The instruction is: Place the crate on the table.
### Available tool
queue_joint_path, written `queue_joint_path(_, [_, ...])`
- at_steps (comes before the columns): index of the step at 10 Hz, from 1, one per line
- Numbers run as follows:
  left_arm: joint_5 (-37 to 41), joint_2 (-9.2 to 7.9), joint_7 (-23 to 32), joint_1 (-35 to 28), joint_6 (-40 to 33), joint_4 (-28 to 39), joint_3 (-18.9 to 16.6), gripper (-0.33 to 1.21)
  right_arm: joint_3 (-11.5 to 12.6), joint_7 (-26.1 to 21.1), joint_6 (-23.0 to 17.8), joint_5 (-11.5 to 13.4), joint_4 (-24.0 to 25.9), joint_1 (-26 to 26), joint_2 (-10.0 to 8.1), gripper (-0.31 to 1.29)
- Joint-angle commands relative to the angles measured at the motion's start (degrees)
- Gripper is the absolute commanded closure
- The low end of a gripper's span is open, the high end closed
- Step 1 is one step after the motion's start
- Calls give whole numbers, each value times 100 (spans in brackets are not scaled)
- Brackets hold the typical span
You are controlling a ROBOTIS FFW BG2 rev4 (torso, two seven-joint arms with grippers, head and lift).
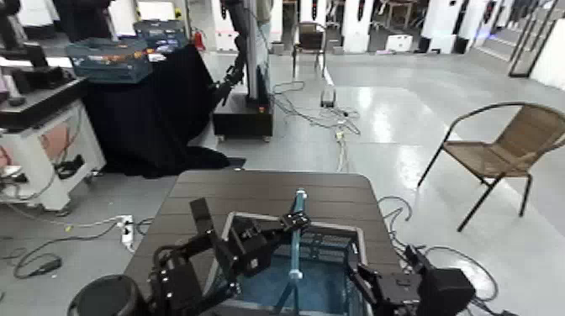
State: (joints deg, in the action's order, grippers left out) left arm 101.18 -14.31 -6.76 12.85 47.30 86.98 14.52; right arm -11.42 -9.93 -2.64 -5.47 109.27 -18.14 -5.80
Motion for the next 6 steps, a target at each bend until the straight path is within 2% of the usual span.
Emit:
queue_joint_path(1, [-20, -19, -18, 420, 16, -480, 51, 118, -9, 0, -18, -16, -19, 3, 9, 13])
queue_joint_path(6, [-222, -19, -36, 956, 16, -1201, 33, 118, -44, 0, -26, -51, -37, 30, -9, 13])
